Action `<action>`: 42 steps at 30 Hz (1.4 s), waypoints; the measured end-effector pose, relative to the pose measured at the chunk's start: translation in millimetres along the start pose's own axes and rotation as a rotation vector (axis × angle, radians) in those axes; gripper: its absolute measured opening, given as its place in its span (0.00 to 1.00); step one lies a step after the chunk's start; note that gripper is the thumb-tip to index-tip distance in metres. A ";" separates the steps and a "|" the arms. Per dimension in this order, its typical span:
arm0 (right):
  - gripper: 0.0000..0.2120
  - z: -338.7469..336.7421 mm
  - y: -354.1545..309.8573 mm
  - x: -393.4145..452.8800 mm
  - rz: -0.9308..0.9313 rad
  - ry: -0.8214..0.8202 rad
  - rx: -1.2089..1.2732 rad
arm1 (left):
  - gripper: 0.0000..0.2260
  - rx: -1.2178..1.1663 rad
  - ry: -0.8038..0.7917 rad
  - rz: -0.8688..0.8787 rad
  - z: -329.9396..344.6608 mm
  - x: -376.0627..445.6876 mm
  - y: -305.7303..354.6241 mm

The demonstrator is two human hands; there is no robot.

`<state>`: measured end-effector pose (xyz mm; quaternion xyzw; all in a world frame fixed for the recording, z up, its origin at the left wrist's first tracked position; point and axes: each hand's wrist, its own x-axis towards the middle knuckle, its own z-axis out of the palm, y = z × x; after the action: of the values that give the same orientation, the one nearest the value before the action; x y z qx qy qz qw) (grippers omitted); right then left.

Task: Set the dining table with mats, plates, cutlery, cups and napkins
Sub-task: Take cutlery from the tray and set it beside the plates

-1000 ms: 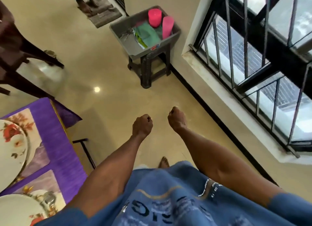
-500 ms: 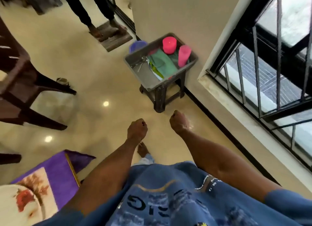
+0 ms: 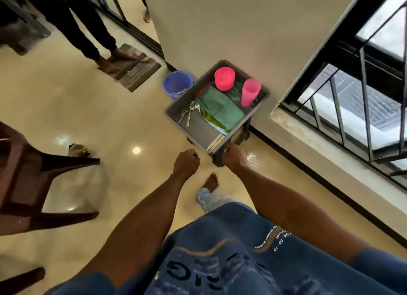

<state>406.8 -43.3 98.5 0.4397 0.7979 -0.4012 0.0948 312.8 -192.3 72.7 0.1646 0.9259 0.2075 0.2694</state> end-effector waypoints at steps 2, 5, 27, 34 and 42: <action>0.14 -1.9 -8.6 21.1 0.008 -0.011 0.022 | 0.08 -0.038 -0.023 -0.031 -4.0 28.9 6.3; 0.13 0.2 -16.8 51.3 0.063 -0.028 0.033 | 0.08 -0.052 -0.062 -0.036 -7.2 64.3 14.0; 0.15 65.7 29.4 191.5 0.641 0.213 0.438 | 0.16 0.144 -0.450 -0.113 126.1 245.7 40.4; 0.06 81.5 44.6 206.0 0.737 0.156 0.778 | 0.10 0.018 -0.524 -0.178 140.6 251.6 51.3; 0.11 78.5 39.6 208.4 0.731 0.130 0.820 | 0.12 0.092 -0.519 -0.179 145.2 252.7 61.9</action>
<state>297.7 41.8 -80.4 0.7129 0.3758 -0.5920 -0.0006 204.8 9.1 -118.5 0.1420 0.8451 0.0916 0.5072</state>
